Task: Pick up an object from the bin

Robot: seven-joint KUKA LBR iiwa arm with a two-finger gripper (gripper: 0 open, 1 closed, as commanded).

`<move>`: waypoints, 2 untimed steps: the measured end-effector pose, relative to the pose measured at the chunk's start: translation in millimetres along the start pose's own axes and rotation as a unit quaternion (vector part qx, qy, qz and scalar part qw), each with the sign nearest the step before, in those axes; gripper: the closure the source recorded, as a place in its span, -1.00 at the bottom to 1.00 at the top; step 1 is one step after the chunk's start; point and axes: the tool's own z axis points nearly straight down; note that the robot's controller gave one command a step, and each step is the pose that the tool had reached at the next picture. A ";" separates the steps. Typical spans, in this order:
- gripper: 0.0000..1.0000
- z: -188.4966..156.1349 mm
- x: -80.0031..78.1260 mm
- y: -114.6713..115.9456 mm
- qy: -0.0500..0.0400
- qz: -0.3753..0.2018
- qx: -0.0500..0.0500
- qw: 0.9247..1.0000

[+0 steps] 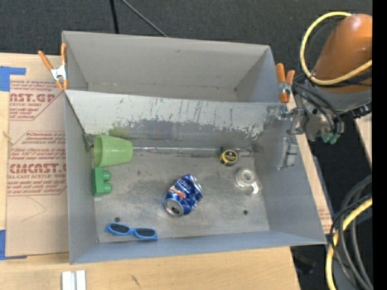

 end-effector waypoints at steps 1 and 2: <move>-1.00 90.1 35.0 81.0 0.005 0.063 -0.002 0.998; -1.00 5.2 53.4 69.0 -0.002 -0.078 0.000 0.997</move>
Offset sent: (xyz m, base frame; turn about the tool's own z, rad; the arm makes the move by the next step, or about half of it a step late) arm -0.0329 0.0752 -0.0859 0.1319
